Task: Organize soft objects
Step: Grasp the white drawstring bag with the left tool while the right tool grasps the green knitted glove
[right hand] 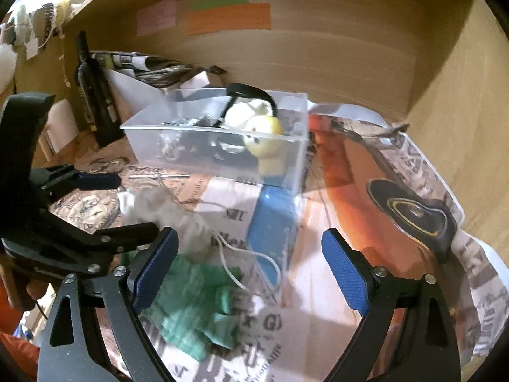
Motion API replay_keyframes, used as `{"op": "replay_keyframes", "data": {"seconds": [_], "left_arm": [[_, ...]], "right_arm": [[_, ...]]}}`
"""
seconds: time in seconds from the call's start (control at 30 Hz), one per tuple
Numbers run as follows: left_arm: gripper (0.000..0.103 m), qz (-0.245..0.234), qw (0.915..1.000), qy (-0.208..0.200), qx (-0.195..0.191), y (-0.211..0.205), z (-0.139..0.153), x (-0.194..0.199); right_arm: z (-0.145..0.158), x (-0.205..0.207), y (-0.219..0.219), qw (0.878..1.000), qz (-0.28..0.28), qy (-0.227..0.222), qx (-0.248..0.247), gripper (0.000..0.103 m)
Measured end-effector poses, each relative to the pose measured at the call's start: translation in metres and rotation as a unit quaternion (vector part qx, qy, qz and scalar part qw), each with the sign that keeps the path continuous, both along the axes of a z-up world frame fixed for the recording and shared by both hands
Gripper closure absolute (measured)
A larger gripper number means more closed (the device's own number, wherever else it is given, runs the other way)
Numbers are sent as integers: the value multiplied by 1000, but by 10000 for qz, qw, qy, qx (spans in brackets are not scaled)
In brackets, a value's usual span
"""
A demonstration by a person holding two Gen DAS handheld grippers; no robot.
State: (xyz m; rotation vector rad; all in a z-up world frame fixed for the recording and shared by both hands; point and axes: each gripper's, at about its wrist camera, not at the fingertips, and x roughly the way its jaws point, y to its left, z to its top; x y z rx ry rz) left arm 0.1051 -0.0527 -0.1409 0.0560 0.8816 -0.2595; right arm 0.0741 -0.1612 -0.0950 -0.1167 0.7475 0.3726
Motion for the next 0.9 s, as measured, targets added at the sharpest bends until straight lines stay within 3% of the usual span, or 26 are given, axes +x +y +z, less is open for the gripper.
{"op": "replay_keyframes", "data": {"seconds": [0.07, 0.1, 0.17, 0.23, 0.4, 0.67, 0.83, 0.9], "left_arm": [[52, -162, 9995, 130, -235, -2, -2, 2], [55, -156, 9994, 142, -260, -2, -2, 3], [74, -104, 9997, 82, -219, 0, 0, 0], [83, -30, 9997, 80, -230, 5, 2, -3], [89, 335, 9993, -178, -76, 23, 12, -14], [89, 759, 9949, -662, 33, 54, 38, -40], [89, 830, 9935, -776, -29, 61, 45, -46], [89, 825, 9934, -792, -46, 61, 45, -46]], "right_arm": [[-1, -1, -5, 10000, -51, 48, 69, 13], [-1, -2, -6, 9999, -69, 70, 106, 12], [-1, -3, -7, 9997, -48, 135, 219, 12], [-1, -5, -5, 9994, 32, 156, 299, 12], [-6, -11, 9, 9986, 325, 203, 372, 12], [-30, -10, 29, 9952, 678, 632, 307, 14], [-40, -6, 33, 9940, 678, 823, 256, 52], [-39, -7, 31, 9935, 703, 837, 307, 60]]}}
